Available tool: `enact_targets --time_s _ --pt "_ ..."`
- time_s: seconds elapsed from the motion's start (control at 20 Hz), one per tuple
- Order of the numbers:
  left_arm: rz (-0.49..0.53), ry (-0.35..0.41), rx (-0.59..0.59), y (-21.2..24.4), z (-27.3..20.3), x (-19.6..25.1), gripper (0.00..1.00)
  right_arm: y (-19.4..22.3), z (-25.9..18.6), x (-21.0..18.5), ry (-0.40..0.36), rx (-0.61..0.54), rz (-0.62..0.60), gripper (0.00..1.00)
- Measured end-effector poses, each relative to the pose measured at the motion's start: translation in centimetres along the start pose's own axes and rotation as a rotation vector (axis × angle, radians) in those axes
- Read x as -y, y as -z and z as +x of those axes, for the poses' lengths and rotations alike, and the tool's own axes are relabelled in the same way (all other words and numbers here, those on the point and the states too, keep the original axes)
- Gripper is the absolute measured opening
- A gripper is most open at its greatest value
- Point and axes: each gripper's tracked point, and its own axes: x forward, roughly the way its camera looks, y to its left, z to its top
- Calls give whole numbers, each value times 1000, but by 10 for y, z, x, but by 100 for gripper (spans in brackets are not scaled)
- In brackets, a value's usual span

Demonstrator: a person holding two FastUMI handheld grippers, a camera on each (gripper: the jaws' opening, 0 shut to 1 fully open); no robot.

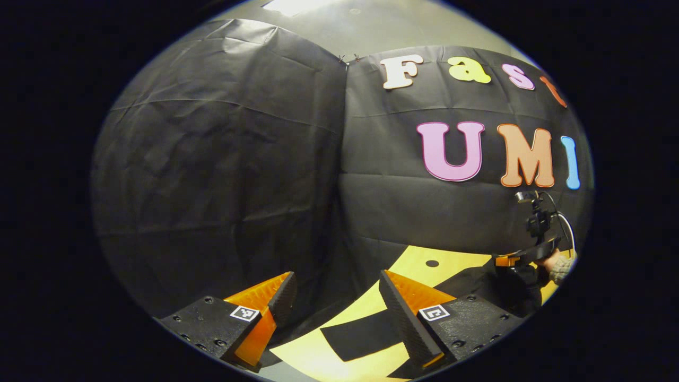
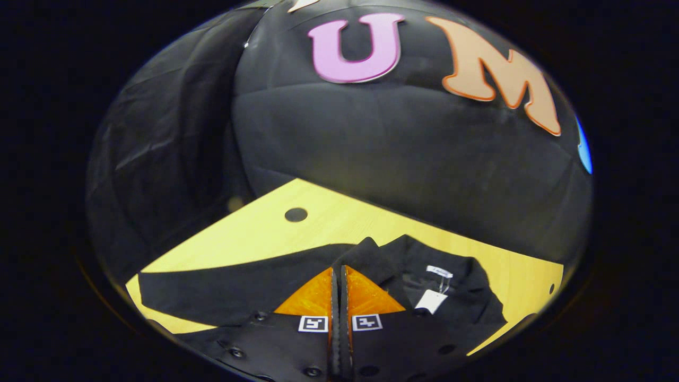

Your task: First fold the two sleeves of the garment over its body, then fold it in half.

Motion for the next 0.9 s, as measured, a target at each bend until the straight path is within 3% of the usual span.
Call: enact_targets --time_s 0.15,0.25,0.6,0.9 --pt "-6 -24 -31 13 6 -13 92 16 19 -7 -17 -50 -5 2" --pt "-24 -29 -43 18 11 -15 93 23 29 -11 -24 -46 -19 15" --pt "-47 0 -76 42 31 -3 93 7 7 -8 2 10 -103 99" --pt "-13 17 -241 119 48 10 93 -27 -51 9 39 137 -70 100"
